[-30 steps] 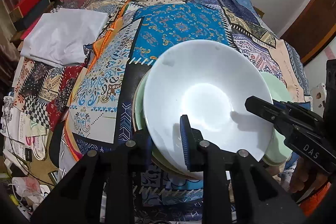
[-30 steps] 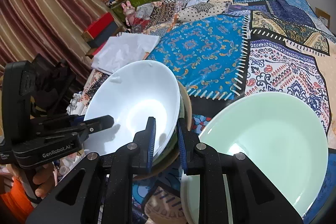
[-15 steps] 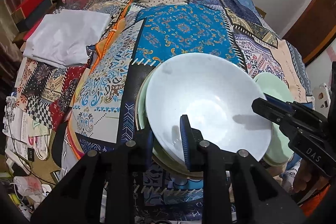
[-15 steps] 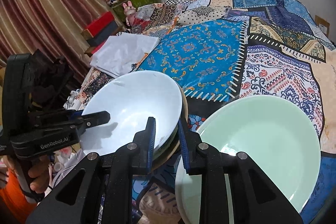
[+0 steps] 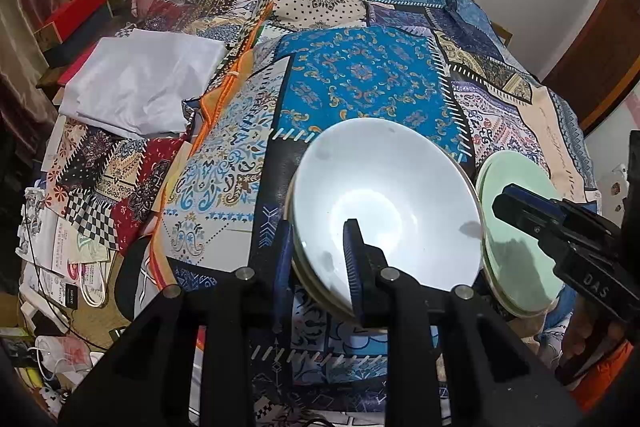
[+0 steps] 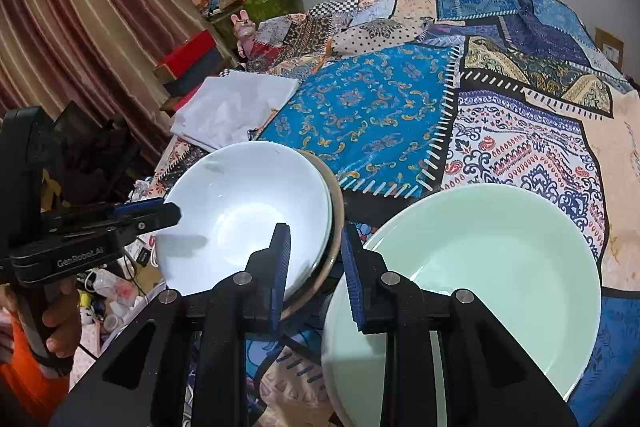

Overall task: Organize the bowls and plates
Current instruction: 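Lower the white bowl into the mint green bowl on the stack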

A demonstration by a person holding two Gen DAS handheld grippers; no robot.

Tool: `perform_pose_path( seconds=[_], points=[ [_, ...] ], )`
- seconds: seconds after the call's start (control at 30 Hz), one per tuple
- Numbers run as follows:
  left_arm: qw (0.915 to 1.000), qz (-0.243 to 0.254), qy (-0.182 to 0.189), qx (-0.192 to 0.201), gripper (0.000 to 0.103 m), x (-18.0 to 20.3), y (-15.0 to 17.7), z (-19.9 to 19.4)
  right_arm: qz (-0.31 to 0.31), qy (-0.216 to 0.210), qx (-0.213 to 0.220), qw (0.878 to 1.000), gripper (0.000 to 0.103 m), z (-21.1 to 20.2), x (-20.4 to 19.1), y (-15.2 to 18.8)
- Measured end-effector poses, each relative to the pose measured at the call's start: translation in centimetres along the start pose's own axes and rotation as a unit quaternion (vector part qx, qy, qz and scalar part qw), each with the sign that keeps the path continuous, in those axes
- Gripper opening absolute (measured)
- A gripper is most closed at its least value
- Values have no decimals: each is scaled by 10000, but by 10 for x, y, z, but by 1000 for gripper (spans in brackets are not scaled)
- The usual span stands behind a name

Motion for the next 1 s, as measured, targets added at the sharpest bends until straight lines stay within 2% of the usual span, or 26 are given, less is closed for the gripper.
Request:
perform_pose_path(
  seconds=[0.13, 0.4, 0.63, 0.73, 0.87, 1.0],
  points=[
    [9999, -102, -50, -119, 28, -11, 1, 7, 18, 14, -49, 10000, 27, 3, 4, 1],
    [9986, -237, 198, -434, 36, -18, 7, 23, -71, 32, -218, 9997, 29, 16, 2, 1],
    [9973, -268, 254, -641, 42, -21, 16, 41, -134, -29, -405, 9991, 29, 30, -3, 3],
    [9962, -355, 338, -720, 46, -25, 15, 45, -196, -35, -469, 9987, 32, 35, -7, 3],
    [9931, -511, 513, -922, 47, -28, 17, 53, -194, -39, -523, 9984, 32, 40, -7, 4],
    [9932, -479, 520, -928, 46, -25, 18, 57, -175, -55, -605, 9980, 32, 45, -7, 5]
  ],
)
Point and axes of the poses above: each gripper's, at about its wrist camera, not at the fingertips, and z roughly the way its jaws point, x to its right, y to its underside, the point moved 5 cm from there along z, roughly the way its jaws point, and after that the axes turned 15 degrees about -z, right-handed, at the moved point
